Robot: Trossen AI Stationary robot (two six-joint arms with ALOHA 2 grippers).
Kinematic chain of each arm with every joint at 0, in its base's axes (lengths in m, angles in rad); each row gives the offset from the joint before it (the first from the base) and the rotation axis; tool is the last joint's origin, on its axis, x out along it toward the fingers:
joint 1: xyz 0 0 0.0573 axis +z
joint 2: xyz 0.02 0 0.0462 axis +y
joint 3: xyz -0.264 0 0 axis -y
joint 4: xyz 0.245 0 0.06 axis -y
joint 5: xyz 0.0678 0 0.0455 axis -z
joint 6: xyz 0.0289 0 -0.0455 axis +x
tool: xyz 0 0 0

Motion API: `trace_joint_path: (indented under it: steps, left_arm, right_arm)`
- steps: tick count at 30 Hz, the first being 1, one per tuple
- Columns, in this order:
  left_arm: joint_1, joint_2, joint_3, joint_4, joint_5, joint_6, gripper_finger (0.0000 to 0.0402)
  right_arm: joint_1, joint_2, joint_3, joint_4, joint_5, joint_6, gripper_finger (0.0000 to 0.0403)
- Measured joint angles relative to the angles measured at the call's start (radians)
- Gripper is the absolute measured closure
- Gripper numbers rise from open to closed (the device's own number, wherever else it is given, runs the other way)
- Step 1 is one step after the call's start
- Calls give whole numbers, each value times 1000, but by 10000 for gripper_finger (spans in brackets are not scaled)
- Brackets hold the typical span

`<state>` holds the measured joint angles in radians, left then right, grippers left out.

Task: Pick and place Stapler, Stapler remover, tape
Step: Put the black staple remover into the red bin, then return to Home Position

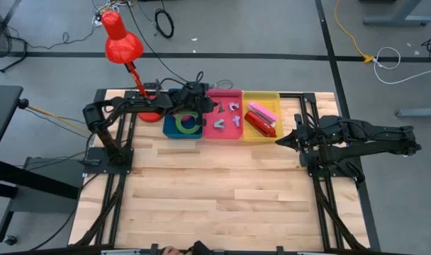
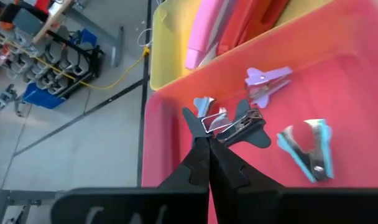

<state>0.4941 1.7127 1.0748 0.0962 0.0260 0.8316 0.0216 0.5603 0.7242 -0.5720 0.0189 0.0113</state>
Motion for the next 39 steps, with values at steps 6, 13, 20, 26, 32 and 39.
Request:
trace_joint_path:
  steps: [6, 13, 20, 26, 32, 39]
  left_arm:
    - [10, 68, 0, 78, -12, 17, 401]
    - [25, 110, 0, 85, -33, 44, 401]
    - [26, 122, 0, 91, -30, 61, 401]
    - [26, 122, 0, 95, -29, 80, 381]
    - [25, 122, 0, 96, -29, 73, 340]
    - [26, 122, 0, 95, -29, 70, 273]
  right_arm:
    - [0, 1, 0, 0, 0, 3, 403]
    - [0, 4, 0, -1, 0, 3, 403]
    - [0, 5, 0, -2, 0, 4, 403]
    - [0, 5, 0, -7, 0, 6, 403]
    - [0, 5, 0, -8, 0, 6, 403]
    - [0, 5, 0, -15, 0, 6, 403]
